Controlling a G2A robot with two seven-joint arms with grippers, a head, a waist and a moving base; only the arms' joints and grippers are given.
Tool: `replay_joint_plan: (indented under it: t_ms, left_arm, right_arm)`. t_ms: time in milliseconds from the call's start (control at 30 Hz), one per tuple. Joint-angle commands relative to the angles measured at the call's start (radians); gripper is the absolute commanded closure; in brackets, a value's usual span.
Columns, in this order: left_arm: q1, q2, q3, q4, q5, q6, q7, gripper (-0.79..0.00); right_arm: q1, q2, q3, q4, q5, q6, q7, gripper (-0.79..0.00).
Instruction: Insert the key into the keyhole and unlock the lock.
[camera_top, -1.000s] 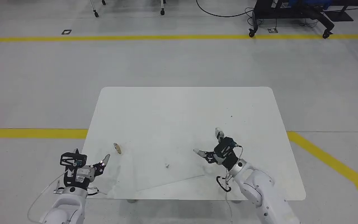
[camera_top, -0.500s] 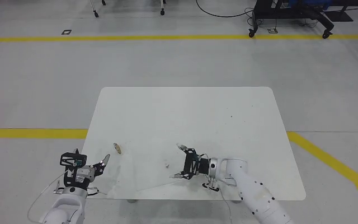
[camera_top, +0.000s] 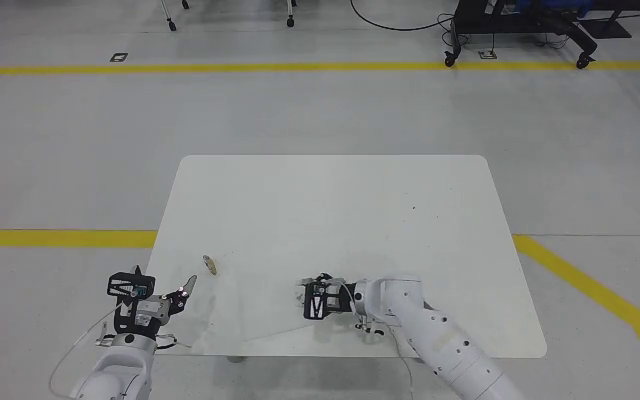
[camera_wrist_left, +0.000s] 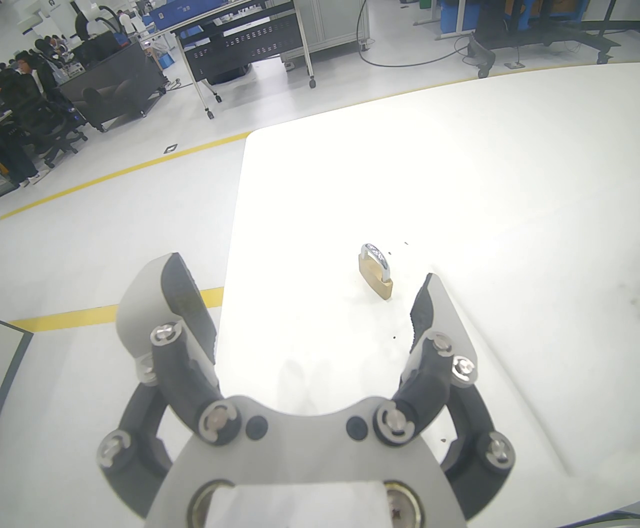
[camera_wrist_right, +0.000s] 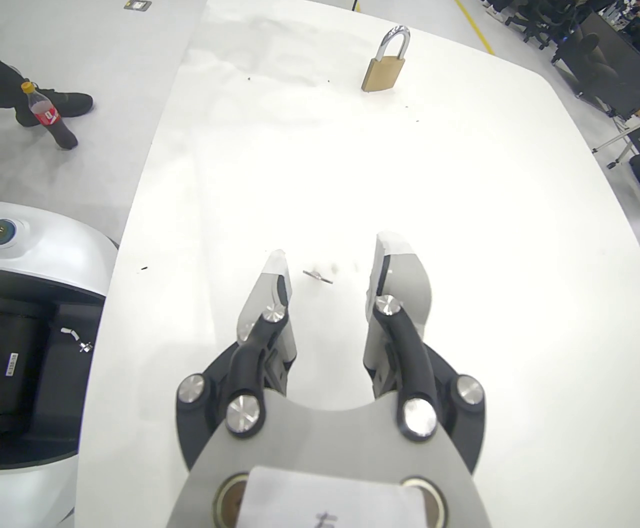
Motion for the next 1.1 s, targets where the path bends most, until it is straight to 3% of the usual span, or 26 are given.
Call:
replay_joint_plan:
  t_ms: [0,133,233,300,333,667,867,1067]
  left_arm:
    - [0.000,0.000,0.000,0.000,0.000,0.000,0.000,-0.785]
    - [0.000,0.000,0.000,0.000,0.000,0.000,0.000,-0.785]
    - [0.000,0.000,0.000,0.000,0.000,0.000,0.000,-0.785]
    - [0.000,0.000,0.000,0.000,0.000,0.000,0.000,-0.785]
    - [0.000,0.000,0.000,0.000,0.000,0.000,0.000,-0.785]
    - [0.000,0.000,0.000,0.000,0.000,0.000,0.000,-0.785]
    - [0.000,0.000,0.000,0.000,0.000,0.000,0.000,-0.785]
    - [0.000,0.000,0.000,0.000,0.000,0.000,0.000,-0.785]
  right_arm:
    - [0.007,-0.003,-0.007,0.002,0.004,-0.002,0.017,-0.308]
    - [0.019,-0.010,-0.024,0.006,0.011,-0.012,0.046,-0.289]
    - [0.028,-0.015,-0.036,0.009,0.016,-0.016,0.064,-0.234]
    - [0.033,-0.017,-0.041,0.012,0.021,-0.020,0.069,-0.117]
    - [0.035,-0.018,-0.043,0.014,0.022,-0.021,0.070,-0.003]
    - [0.027,0.001,0.003,-0.013,0.013,-0.046,0.024,0.000]
    - [-0.065,0.043,0.143,-0.092,0.030,0.037,-0.093,0.000]
    - [-0.174,0.069,0.297,-0.102,0.226,0.059,-0.274,0.000]
